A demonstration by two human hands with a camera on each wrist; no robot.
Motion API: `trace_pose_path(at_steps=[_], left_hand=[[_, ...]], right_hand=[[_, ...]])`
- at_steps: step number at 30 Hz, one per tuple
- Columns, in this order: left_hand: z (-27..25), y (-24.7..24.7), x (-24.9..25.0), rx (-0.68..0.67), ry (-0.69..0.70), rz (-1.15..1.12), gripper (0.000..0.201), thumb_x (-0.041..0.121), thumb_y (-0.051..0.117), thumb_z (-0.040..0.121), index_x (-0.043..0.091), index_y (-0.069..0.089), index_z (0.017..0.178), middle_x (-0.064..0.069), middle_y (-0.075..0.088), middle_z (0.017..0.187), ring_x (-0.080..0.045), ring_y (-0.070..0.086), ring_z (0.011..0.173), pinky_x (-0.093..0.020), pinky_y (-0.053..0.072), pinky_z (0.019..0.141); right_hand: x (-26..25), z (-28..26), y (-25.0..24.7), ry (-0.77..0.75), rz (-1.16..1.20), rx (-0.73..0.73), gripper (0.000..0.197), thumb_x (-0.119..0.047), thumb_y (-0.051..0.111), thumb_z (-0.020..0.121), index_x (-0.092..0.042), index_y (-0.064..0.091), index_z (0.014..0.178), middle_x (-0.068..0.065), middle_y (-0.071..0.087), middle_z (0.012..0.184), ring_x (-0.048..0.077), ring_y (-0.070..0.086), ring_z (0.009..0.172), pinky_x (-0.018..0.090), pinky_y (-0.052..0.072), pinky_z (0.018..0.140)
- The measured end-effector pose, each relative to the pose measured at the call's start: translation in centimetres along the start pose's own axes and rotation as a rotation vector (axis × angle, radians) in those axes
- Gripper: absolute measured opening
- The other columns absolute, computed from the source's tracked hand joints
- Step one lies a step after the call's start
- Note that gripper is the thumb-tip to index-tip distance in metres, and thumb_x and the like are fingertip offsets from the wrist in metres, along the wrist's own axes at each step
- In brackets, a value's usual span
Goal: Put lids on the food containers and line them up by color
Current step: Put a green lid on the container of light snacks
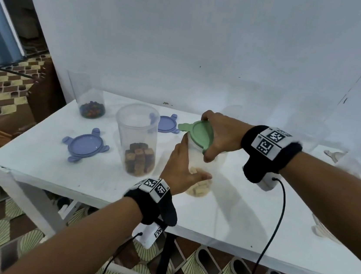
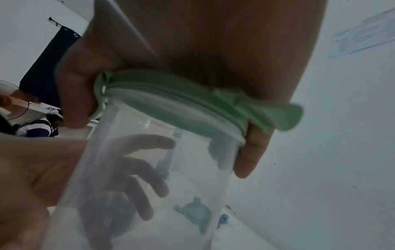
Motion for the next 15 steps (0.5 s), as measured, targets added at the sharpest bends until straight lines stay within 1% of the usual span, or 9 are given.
trace_pose_path(at_steps=[3,6,7,8,9,10,12,13,15], left_hand=[[0.0,-0.3,0.2,-0.028,0.000,-0.005,0.116,0.059,0.079,0.055,0.029,0.018,0.149,0.001,0.042,0.135,-0.017,0.040,0.125,-0.039,0.039,0.106],[-0.3,-1.2,0.0,0.000,-0.061,0.045,0.121,0.055,0.082,0.056,0.024,0.014,0.152,-0.005,0.037,0.136,-0.021,0.039,0.127,-0.037,0.039,0.106],[-0.3,-1.5,-0.2,0.016,-0.099,0.000,0.118,0.046,0.086,0.060,0.022,0.015,0.152,-0.005,0.040,0.134,-0.021,0.045,0.121,-0.036,0.043,0.102],[-0.4,-1.7,-0.2,0.017,-0.125,-0.055,0.111,0.036,0.088,0.064,0.022,0.020,0.150,-0.004,0.045,0.131,-0.021,0.052,0.114,-0.035,0.047,0.096],[-0.5,-1.6,-0.2,0.000,-0.133,-0.099,0.102,0.030,0.087,0.066,0.025,0.026,0.147,-0.004,0.051,0.127,-0.022,0.057,0.109,-0.034,0.050,0.092],[-0.5,-1.4,-0.1,-0.027,-0.129,-0.142,0.094,0.027,0.086,0.065,0.028,0.032,0.142,-0.003,0.055,0.125,-0.022,0.059,0.108,-0.033,0.052,0.090],[-0.6,-0.6,0.0,-0.086,-0.142,-0.257,0.084,0.027,0.078,0.062,0.035,0.037,0.134,-0.001,0.057,0.127,-0.023,0.059,0.113,-0.034,0.053,0.092],[-0.7,-0.2,0.1,-0.125,-0.154,-0.296,0.084,0.031,0.077,0.060,0.037,0.036,0.133,0.002,0.056,0.129,-0.022,0.058,0.117,-0.036,0.052,0.095],[-0.6,0.8,0.4,-0.208,-0.151,-0.279,0.097,0.045,0.082,0.053,0.034,0.034,0.137,0.008,0.052,0.134,-0.018,0.052,0.125,-0.041,0.048,0.102]], right_hand=[[0.2,-0.3,-0.1,0.011,0.010,0.045,0.103,-0.048,0.085,0.053,-0.020,0.029,0.134,0.001,0.046,0.116,0.021,0.053,0.093,0.025,0.038,0.058],[0.8,-1.0,0.0,0.082,-0.009,0.090,0.110,-0.074,0.071,0.052,-0.025,0.025,0.138,0.004,0.048,0.122,0.026,0.055,0.104,0.032,0.042,0.076],[1.2,-1.2,0.0,0.114,-0.027,0.102,0.105,-0.083,0.062,0.054,-0.025,0.029,0.135,0.005,0.051,0.121,0.028,0.058,0.102,0.034,0.044,0.078],[1.4,-1.4,0.0,0.145,-0.028,0.111,0.097,-0.087,0.051,0.058,-0.023,0.035,0.128,0.006,0.055,0.113,0.029,0.062,0.092,0.034,0.047,0.076],[1.7,-1.6,-0.1,0.172,-0.011,0.116,0.088,-0.088,0.042,0.064,-0.020,0.040,0.119,0.008,0.059,0.102,0.028,0.064,0.081,0.034,0.049,0.072],[2.0,-1.8,-0.3,0.190,0.010,0.118,0.082,-0.086,0.035,0.069,-0.016,0.044,0.110,0.010,0.062,0.093,0.028,0.064,0.077,0.036,0.051,0.073],[2.9,-2.1,-0.7,0.222,0.057,0.125,0.077,-0.082,0.030,0.076,-0.011,0.053,0.094,0.011,0.066,0.089,0.028,0.065,0.078,0.038,0.052,0.076],[3.4,-2.3,-0.8,0.241,0.086,0.125,0.075,-0.080,0.031,0.078,-0.009,0.055,0.087,0.011,0.067,0.084,0.028,0.066,0.072,0.037,0.053,0.074],[4.5,-2.9,-0.7,0.282,0.151,0.108,0.073,-0.076,0.032,0.081,-0.007,0.056,0.081,0.012,0.068,0.072,0.028,0.068,0.057,0.034,0.055,0.069]])
Point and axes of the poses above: each hand's wrist, its own z-axis towards the middle knuckle, its own y-axis out of the palm, x = y × z, the point moved 6 cm from there along z, towards the middle knuckle
